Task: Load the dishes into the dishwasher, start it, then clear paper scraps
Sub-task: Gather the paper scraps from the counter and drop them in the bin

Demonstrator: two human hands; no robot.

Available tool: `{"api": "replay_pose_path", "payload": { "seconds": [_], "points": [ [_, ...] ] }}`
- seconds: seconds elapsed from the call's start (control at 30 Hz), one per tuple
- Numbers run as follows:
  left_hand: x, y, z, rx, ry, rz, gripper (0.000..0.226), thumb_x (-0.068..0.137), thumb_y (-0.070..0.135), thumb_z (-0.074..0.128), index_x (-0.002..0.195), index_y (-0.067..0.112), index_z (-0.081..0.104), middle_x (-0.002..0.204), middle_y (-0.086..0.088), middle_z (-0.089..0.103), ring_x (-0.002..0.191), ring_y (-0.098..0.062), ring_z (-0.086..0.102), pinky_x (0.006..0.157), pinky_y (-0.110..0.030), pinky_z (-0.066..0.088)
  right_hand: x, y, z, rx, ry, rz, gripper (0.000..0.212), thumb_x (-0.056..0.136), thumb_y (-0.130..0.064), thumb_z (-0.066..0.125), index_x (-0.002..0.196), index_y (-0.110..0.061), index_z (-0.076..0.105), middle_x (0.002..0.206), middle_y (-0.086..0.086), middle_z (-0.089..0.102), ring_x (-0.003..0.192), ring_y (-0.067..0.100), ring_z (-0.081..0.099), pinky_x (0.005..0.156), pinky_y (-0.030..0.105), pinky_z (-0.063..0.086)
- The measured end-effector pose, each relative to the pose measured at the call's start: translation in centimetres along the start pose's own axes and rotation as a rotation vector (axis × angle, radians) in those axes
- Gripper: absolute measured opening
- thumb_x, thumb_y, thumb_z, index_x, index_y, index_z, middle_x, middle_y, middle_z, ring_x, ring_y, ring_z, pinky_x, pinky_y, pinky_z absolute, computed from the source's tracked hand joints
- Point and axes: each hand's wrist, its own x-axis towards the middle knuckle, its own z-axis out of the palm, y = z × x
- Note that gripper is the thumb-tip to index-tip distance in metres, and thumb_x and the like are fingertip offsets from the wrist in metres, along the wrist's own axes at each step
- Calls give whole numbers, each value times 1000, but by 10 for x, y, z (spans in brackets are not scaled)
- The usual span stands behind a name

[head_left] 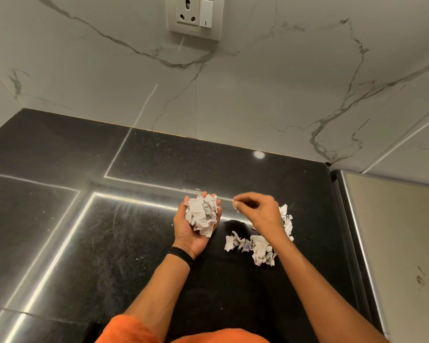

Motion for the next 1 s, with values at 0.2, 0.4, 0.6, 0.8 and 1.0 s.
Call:
{"api": "replay_pose_path", "payload": {
  "seconds": [0.2, 0.4, 0.6, 0.8, 1.0],
  "points": [
    [-7, -16, 18, 61, -98, -88, 59, 98, 49, 52, 140, 8, 57, 135, -19, 62, 112, -32, 65, 107, -46, 46, 11, -39, -3, 14, -56, -64, 8, 87, -15, 79, 92, -20, 81, 86, -14, 76, 85, -2, 71, 81, 16, 56],
    [-7, -17, 20, 68, -144, -112, 55, 100, 50, 50, 135, 9, 60, 127, -17, 66, 108, -30, 68, 91, -44, 58, 13, -35, 5, -269, -61, -40, 8, 87, -26, 78, 93, -30, 81, 79, -26, 61, 78, -2, 61, 66, 9, 44],
    [-2, -19, 19, 85, -146, -104, 59, 99, 50, 50, 143, 10, 56, 141, -17, 59, 117, -31, 65, 102, -45, 50, 19, -28, -8, -136, -94, 68, 12, 93, -27, 73, 101, -31, 81, 89, -18, 72, 86, 0, 66, 78, 19, 51],
    [1, -14, 19, 95, -115, -73, 59, 100, 51, 46, 143, 12, 56, 147, -18, 55, 123, -34, 60, 105, -45, 44, 14, -16, -21, -39, 9, 135, 17, 98, -17, 66, 104, -29, 77, 96, -13, 72, 86, 6, 69, 84, 30, 61],
    [10, -8, 6, 33, -82, -38, 58, 100, 49, 47, 141, 9, 56, 151, -18, 52, 121, -35, 61, 107, -45, 45, -33, 6, -1, -470, -335, -4, 31, 93, -35, 71, 123, -26, 70, 116, -8, 70, 100, 4, 64, 91, 28, 55]
  ]
}}
